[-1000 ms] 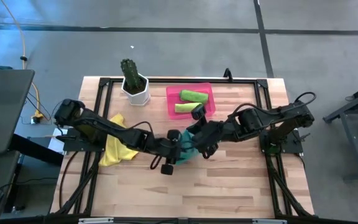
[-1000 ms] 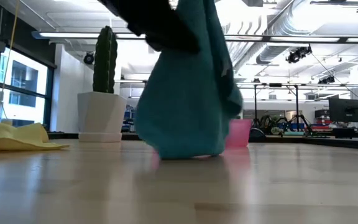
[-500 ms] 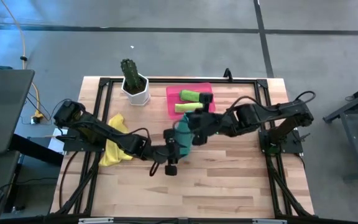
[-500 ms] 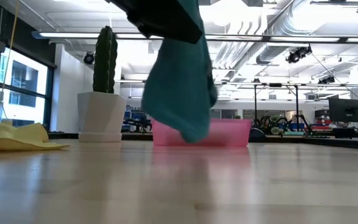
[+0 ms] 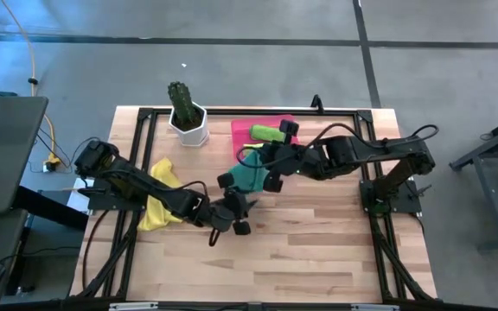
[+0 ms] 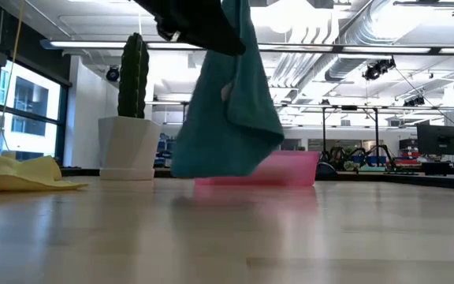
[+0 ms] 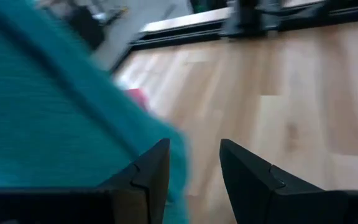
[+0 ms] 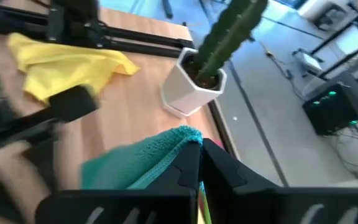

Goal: Roll microfiber towels into tight, uniform cylinder then place into a basket
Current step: Roll the blue microfiber cloth

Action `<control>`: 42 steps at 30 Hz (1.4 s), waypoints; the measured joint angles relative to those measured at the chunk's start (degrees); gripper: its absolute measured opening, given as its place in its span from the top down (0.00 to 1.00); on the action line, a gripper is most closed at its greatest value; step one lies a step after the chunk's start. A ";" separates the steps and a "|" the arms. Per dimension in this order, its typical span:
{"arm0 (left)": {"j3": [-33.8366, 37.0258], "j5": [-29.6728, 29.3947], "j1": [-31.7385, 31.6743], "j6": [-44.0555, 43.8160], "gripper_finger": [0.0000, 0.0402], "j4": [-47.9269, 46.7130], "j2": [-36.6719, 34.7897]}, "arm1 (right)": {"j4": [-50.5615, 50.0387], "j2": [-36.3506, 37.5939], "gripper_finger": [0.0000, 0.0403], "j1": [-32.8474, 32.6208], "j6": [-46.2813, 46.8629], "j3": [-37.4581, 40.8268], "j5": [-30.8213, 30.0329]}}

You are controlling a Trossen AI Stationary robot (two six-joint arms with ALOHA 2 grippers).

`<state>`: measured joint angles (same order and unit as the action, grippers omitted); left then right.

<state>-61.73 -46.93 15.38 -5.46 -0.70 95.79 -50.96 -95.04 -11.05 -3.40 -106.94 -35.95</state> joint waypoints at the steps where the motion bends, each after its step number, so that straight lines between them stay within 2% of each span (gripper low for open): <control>1: 0.00 -1.43 -0.28 -0.37 0.67 -0.16 0.00 | 0.04 -0.02 1.00 -0.06 0.01 0.00 0.62; 6: 0.00 -2.12 -2.53 -5.24 0.67 -1.03 0.00 | 0.91 -0.04 1.00 -0.55 0.02 0.00 2.78; 14: 0.00 5.63 -5.46 -8.08 0.67 -1.40 1.88 | 1.16 -0.07 1.00 -0.61 0.00 0.00 2.81; 20: -0.02 14.05 -5.51 -9.40 0.71 -0.73 6.24 | 0.64 -0.07 1.00 -0.61 -0.50 0.00 2.81; 23: -0.01 12.18 -5.03 -9.93 0.79 -0.21 7.67 | 0.63 -0.07 1.00 -0.61 -0.48 0.00 2.81; 28: 0.02 10.06 -5.07 -10.44 0.98 0.02 7.98 | 0.58 -0.07 1.00 -0.61 -0.49 0.00 2.81; 34: -0.04 10.42 -4.37 -8.03 1.00 0.45 7.14 | -2.48 -0.07 1.00 -0.44 -0.34 0.00 2.81; 38: -0.13 12.34 -2.31 -7.66 1.00 -5.11 4.06 | -8.51 -0.07 1.00 0.36 4.06 0.02 5.32; 42: -0.51 12.00 0.43 -9.91 1.00 -16.50 -0.79 | -15.30 -0.07 1.00 0.74 8.56 0.04 9.26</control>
<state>-62.24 -34.93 15.80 -15.37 -17.20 95.00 -66.26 -95.11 -10.31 5.16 -106.89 -26.70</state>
